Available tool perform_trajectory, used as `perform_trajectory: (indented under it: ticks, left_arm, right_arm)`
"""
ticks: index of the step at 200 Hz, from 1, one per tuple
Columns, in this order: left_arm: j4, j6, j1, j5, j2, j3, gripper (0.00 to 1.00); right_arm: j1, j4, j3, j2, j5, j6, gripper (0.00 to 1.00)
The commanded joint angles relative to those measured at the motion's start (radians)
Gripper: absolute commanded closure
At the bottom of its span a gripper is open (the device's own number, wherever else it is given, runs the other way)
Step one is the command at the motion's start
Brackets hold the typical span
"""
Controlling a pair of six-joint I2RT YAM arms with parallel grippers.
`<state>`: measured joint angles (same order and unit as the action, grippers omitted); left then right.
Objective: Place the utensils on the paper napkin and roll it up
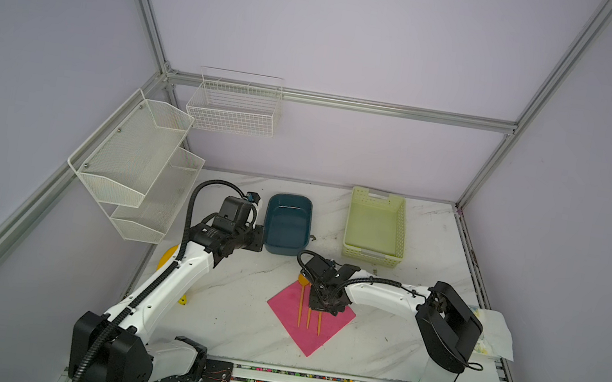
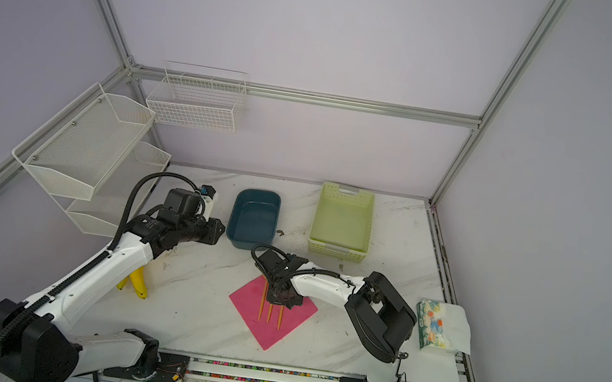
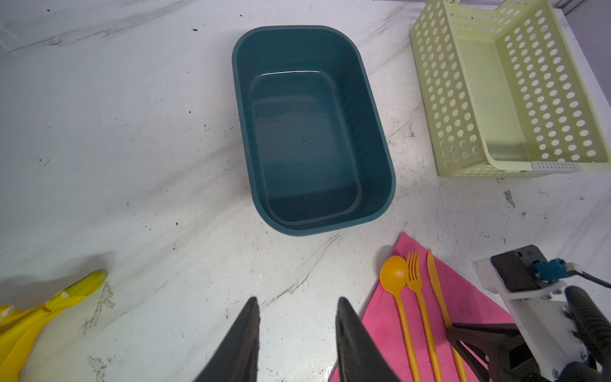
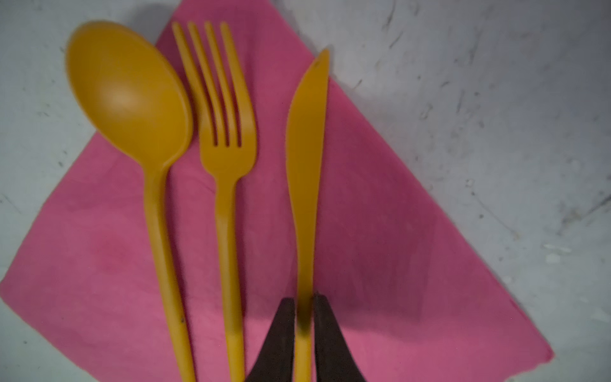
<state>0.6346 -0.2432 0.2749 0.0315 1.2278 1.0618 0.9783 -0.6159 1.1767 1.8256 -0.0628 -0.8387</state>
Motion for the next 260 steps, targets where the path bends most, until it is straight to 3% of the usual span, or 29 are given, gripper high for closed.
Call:
perform_trajectory:
  ticks: [1, 122, 184, 260]
  left_arm:
    - [-0.033, -0.004, -0.009, 0.018, -0.02, -0.033, 0.62]
    - [-0.034, 0.019, -0.012, 0.027, -0.022, -0.031, 0.62]
    - [-0.035, 0.021, -0.012, 0.033, -0.022, -0.031, 0.62]
    - [-0.035, 0.021, -0.013, 0.036, -0.025, -0.033, 0.62]
  right_arm:
    - [0.008, 0.002, 0.001, 0.018, -0.009, -0.032, 0.83]
    - [0.01, 0.015, -0.029, 0.014, -0.007, -0.061, 0.87]
    - [0.012, -0.033, 0.026, -0.025, -0.044, -0.073, 0.89]
    - [0.011, -0.039, 0.075, 0.032, -0.046, -0.07, 0.89]
